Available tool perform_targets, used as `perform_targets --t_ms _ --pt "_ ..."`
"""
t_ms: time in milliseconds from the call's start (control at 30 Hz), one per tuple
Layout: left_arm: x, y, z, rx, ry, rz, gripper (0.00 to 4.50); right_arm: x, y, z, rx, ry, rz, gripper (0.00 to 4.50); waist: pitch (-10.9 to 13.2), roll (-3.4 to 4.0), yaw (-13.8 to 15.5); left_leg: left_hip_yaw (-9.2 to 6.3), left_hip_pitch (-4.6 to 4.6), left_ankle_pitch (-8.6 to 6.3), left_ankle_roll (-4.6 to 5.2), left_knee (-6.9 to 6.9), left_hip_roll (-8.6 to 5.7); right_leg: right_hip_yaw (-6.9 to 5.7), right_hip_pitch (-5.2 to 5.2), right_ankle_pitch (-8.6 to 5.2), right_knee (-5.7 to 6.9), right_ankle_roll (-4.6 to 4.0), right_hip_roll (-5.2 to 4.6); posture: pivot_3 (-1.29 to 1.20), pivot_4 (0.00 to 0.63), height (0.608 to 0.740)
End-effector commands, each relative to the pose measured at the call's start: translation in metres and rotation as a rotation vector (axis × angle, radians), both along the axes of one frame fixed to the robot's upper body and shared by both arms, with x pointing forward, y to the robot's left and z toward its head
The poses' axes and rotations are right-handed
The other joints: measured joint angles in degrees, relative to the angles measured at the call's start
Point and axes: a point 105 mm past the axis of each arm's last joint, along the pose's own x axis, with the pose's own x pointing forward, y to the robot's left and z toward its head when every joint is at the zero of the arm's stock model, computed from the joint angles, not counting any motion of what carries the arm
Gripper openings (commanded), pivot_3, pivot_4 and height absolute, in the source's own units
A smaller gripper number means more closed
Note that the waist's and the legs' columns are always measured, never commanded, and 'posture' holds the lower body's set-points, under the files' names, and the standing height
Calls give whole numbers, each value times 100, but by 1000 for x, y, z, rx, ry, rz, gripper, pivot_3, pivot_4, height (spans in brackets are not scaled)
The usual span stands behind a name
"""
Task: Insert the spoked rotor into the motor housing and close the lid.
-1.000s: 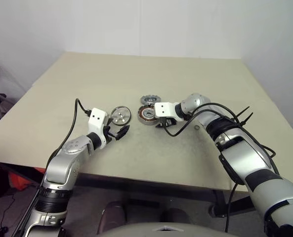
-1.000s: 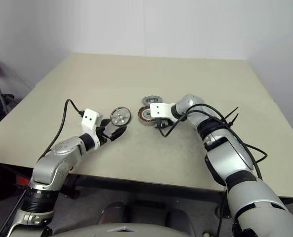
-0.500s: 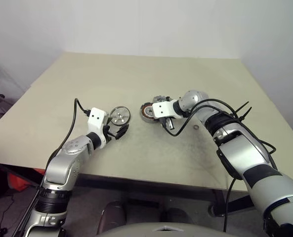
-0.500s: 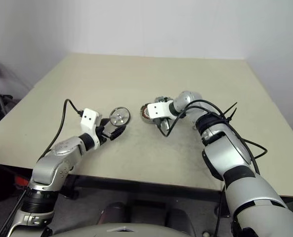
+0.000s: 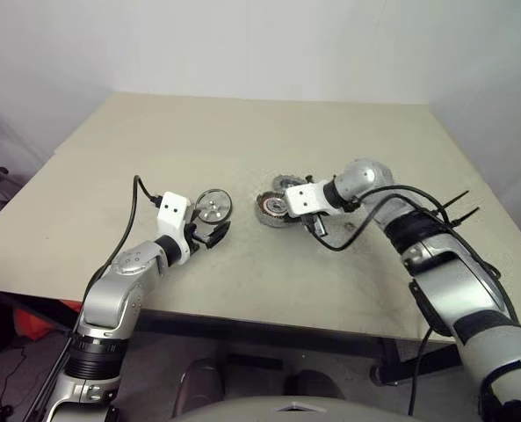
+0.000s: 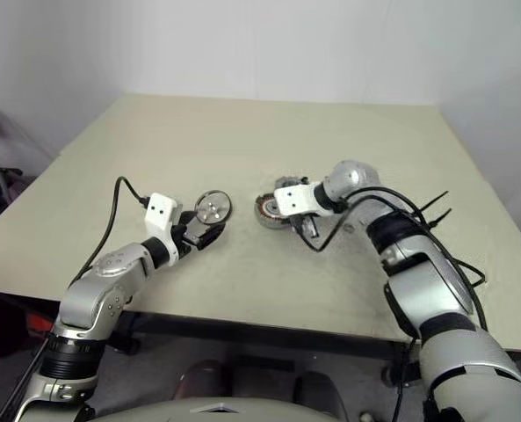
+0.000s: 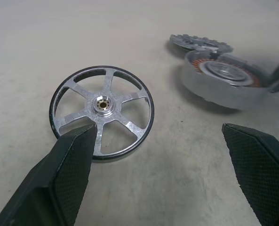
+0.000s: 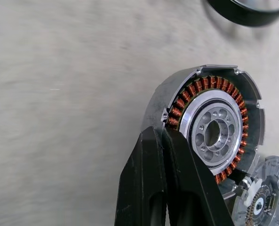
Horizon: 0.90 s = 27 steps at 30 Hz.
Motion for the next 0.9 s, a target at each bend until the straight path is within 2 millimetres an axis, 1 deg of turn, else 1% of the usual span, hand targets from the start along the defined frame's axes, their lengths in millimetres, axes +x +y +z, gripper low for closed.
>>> perform_targets --t_ms 33,133,200,300,367,467,500,567,667,800,900 --pt "4 1 11 1 -45 4 4500 -13 6 20 42 -42 61 58 0 0 1 0 0 0 0 0 0 0 0 0 0 0 0 0 0 740" --pt "4 2 11 1 -45 4 4500 -32 4 10 32 -1 83 58 0 0 7 -1 4 0 0 0 1 0 2 0 0 0 0 0 0 740" --pt "4 2 12 3 -45 3 4500 -39 2 4 26 21 73 58 0 0 9 -1 6 0 0 0 1 1 4 0 1 0 0 0 0 740" --pt "5 3 12 6 -44 1 4500 -44 -8 -11 -8 26 33 58 0 -1 9 -2 19 0 -2 0 1 2 14 0 0 1 0 0 0 740" --pt "4 4 12 8 -43 -2 4500 -48 -10 -12 -2 40 24 58 0 -1 29 -3 27 -11 -20 -1 1 2 23 0 -1 1 -1 0 0 740" --pt "3 3 10 11 -38 -8 4500 -48 -12 -13 11 45 -12 58 0 0 34 -3 31 -10 -20 -1 0 4 26 0 -1 1 -1 0 0 740" --pt "3 2 10 11 -37 -9 4500 -47 -12 -13 17 48 -24 236 0 -1 34 -4 31 -10 -20 -1 0 4 26 0 0 1 -1 0 0 740" --pt "3 1 9 11 -35 -12 4500 -46 -10 -10 39 50 -45 638 0 -1 33 -4 32 -10 -21 -1 1 4 26 0 0 1 0 0 0 740" --pt "2 0 9 9 -33 -17 4500 -43 -6 0 91 37 -74 1584 0 -1 36 -4 32 -10 -21 -1 0 4 26 0 1 1 -1 0 0 740" --pt "1 -1 9 8 -32 -20 4500 -39 -3 20 182 41 -122 1584 0 -1 46 -5 31 -9 -22 -1 0 5 24 0 1 1 0 0 0 740" --pt "0 -1 8 7 -30 -22 4500 -36 -5 36 256 41 -180 1584 0 -1 64 -5 31 -9 -22 -1 0 5 24 0 1 1 -1 0 0 740"
